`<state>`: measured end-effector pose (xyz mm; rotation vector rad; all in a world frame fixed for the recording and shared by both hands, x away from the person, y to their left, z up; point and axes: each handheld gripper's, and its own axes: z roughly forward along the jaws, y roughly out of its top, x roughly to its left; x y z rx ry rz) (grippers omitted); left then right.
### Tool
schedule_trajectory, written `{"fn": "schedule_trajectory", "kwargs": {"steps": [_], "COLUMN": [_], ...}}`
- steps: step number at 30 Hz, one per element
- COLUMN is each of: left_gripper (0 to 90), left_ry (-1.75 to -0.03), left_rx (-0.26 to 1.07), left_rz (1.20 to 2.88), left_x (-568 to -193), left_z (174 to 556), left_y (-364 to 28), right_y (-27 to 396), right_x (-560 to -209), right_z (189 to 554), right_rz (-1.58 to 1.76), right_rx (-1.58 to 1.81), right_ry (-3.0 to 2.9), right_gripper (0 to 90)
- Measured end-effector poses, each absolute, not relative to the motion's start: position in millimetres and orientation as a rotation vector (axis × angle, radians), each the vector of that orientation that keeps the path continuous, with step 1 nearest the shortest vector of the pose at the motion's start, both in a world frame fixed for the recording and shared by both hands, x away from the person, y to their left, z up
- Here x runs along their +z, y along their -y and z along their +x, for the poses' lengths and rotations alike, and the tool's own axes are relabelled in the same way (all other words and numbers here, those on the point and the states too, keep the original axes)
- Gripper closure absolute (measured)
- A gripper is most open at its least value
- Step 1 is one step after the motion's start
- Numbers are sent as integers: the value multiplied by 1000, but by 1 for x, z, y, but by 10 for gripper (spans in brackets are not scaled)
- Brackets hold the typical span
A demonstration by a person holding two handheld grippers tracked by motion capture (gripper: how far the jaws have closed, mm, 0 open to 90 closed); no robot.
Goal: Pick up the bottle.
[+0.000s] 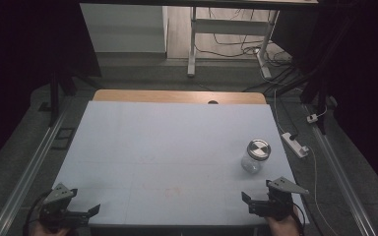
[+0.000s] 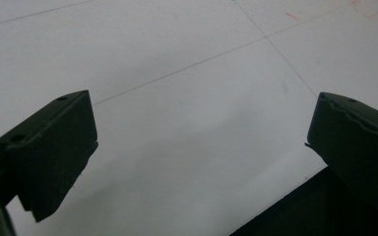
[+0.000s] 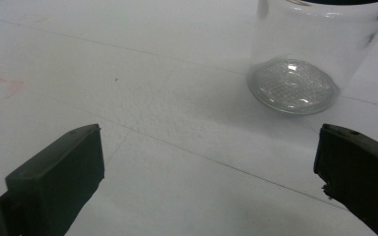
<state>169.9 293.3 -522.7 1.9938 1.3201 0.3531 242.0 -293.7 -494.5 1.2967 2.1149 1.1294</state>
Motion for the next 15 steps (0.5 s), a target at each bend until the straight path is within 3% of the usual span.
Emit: {"fn": "schedule_trajectory", "kwargs": {"steps": [15], "left_gripper": [0], "left_ry": [-1314], "left_rx": [336], "left_rz": [2010], "left_x": [-523], "left_z": [170], "left_y": [-292], "right_y": [294], "right_x": [-495], "right_z": [245], "right_rz": [1300], "right_rx": [1139], "right_ry": [-2145], "right_gripper": [0]}}
